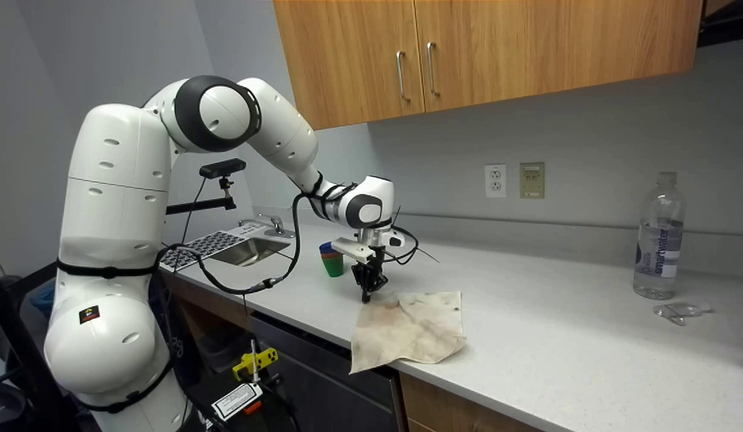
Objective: Unfold the towel on the table.
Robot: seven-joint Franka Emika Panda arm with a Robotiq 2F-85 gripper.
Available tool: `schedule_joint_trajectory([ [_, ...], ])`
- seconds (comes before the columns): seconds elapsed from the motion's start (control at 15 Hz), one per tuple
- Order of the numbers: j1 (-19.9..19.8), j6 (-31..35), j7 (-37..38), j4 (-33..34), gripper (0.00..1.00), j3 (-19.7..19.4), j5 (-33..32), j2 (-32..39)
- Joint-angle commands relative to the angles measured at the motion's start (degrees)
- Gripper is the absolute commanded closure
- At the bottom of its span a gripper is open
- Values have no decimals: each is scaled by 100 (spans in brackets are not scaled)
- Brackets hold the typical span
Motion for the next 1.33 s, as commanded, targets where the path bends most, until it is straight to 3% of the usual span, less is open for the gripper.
schedule_joint_trajectory([
  [0.0, 57, 302, 123, -269, 100, -127, -170, -71],
  [0.4, 33, 528, 57, 133, 100, 0, 87, 361],
  [0.8, 11, 583, 172, 1149, 100, 126, 547, 980],
  [1.27, 53, 831, 467, 2177, 100, 107, 656, 1562],
])
